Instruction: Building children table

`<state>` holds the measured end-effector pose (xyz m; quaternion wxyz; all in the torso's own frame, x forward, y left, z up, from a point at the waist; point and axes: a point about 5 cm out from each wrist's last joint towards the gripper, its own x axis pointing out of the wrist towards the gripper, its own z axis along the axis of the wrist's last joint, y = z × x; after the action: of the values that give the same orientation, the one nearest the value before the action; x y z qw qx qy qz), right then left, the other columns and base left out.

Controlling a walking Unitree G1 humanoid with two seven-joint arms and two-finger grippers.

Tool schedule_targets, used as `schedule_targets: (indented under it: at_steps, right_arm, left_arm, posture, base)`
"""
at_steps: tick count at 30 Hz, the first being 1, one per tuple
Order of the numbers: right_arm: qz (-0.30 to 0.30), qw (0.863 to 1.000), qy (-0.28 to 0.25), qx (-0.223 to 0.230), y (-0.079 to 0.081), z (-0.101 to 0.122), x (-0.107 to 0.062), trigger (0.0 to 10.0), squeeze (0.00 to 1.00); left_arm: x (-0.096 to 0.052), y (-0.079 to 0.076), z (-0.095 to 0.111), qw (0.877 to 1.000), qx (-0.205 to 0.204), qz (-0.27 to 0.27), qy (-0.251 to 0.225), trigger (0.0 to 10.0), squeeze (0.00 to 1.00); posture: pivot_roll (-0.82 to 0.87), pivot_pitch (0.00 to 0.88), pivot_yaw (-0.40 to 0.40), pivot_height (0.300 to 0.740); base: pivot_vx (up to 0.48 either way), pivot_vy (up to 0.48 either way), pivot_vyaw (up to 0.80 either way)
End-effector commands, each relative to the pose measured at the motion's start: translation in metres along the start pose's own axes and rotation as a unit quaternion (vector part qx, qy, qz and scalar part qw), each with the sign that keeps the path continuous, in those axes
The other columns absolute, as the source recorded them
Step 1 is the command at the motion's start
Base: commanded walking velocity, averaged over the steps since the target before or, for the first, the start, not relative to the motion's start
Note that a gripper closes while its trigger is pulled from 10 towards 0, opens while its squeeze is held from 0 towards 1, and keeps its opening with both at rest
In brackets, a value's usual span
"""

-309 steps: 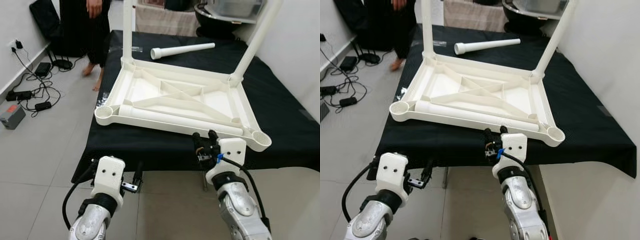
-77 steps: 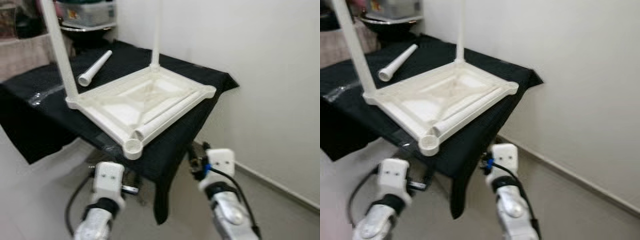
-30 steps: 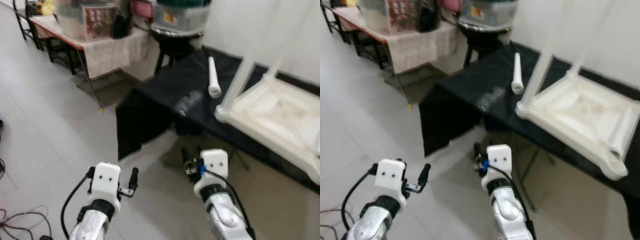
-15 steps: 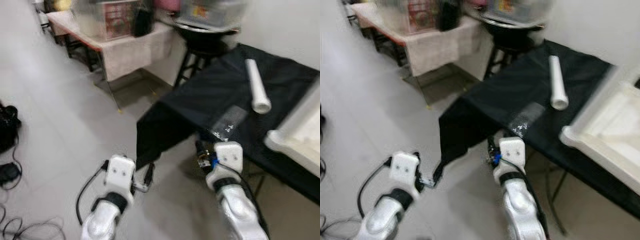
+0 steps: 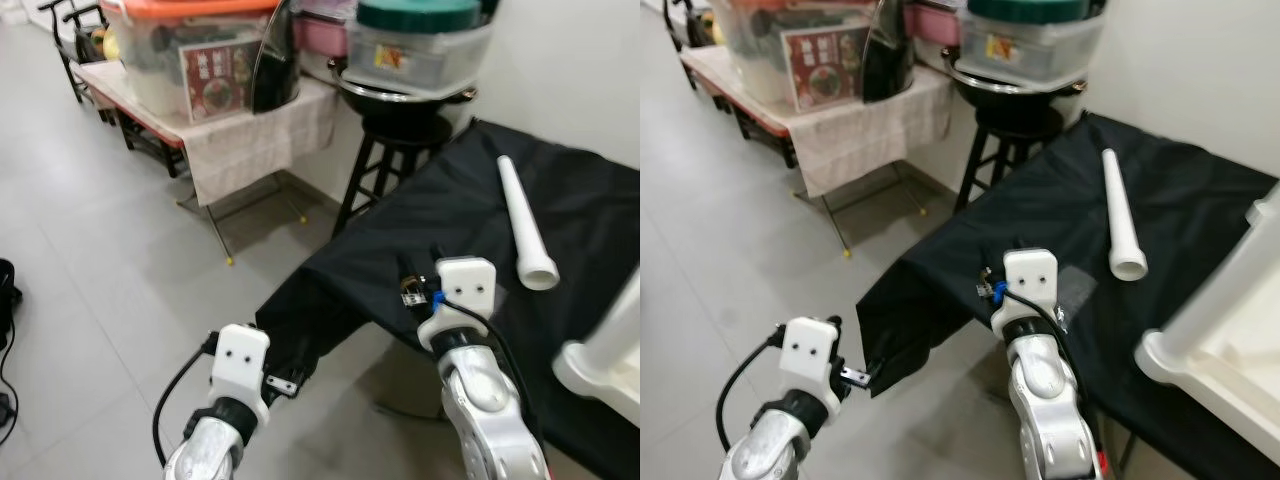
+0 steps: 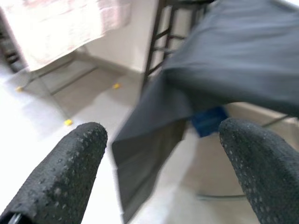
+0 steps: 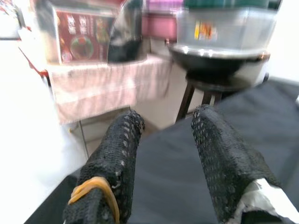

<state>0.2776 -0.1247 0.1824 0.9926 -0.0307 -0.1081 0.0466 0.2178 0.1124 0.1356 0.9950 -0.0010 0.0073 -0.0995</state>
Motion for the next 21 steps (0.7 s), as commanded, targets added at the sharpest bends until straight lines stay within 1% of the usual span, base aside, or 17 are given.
schedule_targets:
  at_steps: [1, 7, 13, 15, 21]
  right_arm:
    - [-0.019, 1.0, 0.006, -0.006, -0.011, -0.001, 0.006, 10.0, 0.0]
    - [-0.02, 1.0, 0.001, -0.006, -0.012, 0.001, 0.008, 10.0, 0.0]
    - [-0.015, 1.0, 0.006, -0.003, -0.009, 0.0, 0.004, 10.0, 0.0]
    - [-0.011, 1.0, 0.004, 0.004, -0.005, -0.001, 0.002, 10.0, 0.0]
    - [-0.008, 1.0, 0.006, 0.005, -0.002, -0.002, -0.001, 10.0, 0.0]
  left_arm:
    - [-0.001, -0.001, -0.002, 1.0, -0.012, 0.002, 0.007, 10.0, 0.0]
    - [-0.001, 0.001, -0.002, 1.0, -0.018, 0.009, 0.007, 10.0, 0.0]
    - [-0.001, 0.001, -0.003, 1.0, -0.026, 0.01, 0.009, 10.0, 0.0]
    - [0.0, 0.003, -0.003, 1.0, -0.023, 0.012, 0.011, 10.0, 0.0]
    - [0.0, 0.003, -0.003, 1.0, -0.021, 0.012, 0.013, 10.0, 0.0]
  posture:
    - [0.1, 0.1, -0.091, 0.74]
    - [0.09, 0.098, -0.093, 0.74]
    - [0.09, 0.099, -0.091, 0.74]
    - [0.09, 0.104, -0.088, 0.74]
    - [0.09, 0.108, -0.088, 0.74]
  base:
    - [0.0, 0.0, -0.8]
    - [0.0, 0.0, -0.8]
    - [0.0, 0.0, -0.73]
    - [0.0, 0.163, 0.0]
    - [0.0, 0.48, 0.0]
